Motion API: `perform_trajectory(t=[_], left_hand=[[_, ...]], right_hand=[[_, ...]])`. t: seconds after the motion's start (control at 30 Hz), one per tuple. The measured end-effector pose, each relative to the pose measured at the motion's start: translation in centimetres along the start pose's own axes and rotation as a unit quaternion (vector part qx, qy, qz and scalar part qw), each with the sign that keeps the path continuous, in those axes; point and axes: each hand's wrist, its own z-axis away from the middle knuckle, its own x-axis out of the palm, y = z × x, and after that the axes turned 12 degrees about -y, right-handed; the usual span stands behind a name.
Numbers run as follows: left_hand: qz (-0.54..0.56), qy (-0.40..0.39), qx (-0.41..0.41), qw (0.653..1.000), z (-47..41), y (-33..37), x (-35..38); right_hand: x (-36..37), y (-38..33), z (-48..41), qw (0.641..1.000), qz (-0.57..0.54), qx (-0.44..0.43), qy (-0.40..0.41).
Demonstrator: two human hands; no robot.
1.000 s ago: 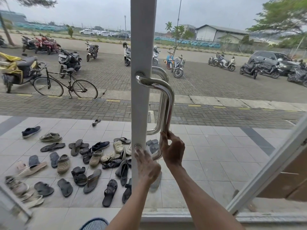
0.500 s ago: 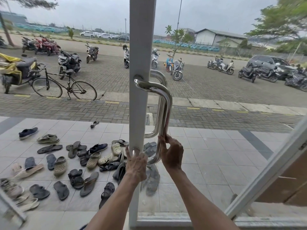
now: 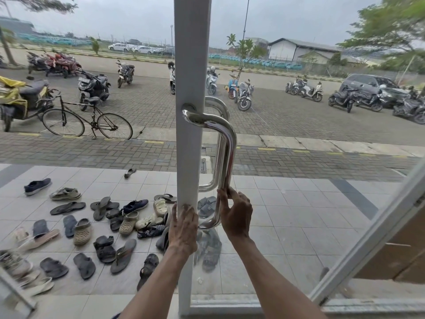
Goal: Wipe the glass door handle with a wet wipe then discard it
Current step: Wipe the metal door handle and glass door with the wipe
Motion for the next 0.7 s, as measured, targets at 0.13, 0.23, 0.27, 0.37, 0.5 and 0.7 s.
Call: perform_trajectory(t=[0.13, 0.23, 0.27, 0.37, 0.5, 0.7], left_hand=[[0.022, 0.023, 0.048, 0.998, 0.7, 1.2, 0.6], [0.029, 0.01, 0.008, 0.999, 0.6, -0.6, 1.4], [0.051, 0.0, -0.001, 0.999, 0.5, -0.9, 1.6], [0.157, -0.016, -0.007, 0.987, 0.3, -0.3, 0.9], [0.243, -0.014, -0.046, 0.969, 0.1, 1.8, -0.6], [0.433, 0.032, -0.112, 0.894, -1.1, 2.2, -2.4]], right_hand=[[0.0, 0.0, 0.1, 1.0, 0.002, 0.0, -0.001], [0.1, 0.0, 0.1, 1.0, -0.001, 0.008, -0.004], [0.2, 0.0, 0.1, 1.0, -0.004, 0.012, -0.006], [0.3, 0.1, 0.2, 1.0, -0.011, 0.019, -0.007], [0.4, 0.2, 0.1, 1.0, -0.009, 0.025, -0.008], [0.3, 0.4, 0.1, 1.0, -0.018, 0.018, -0.005]])
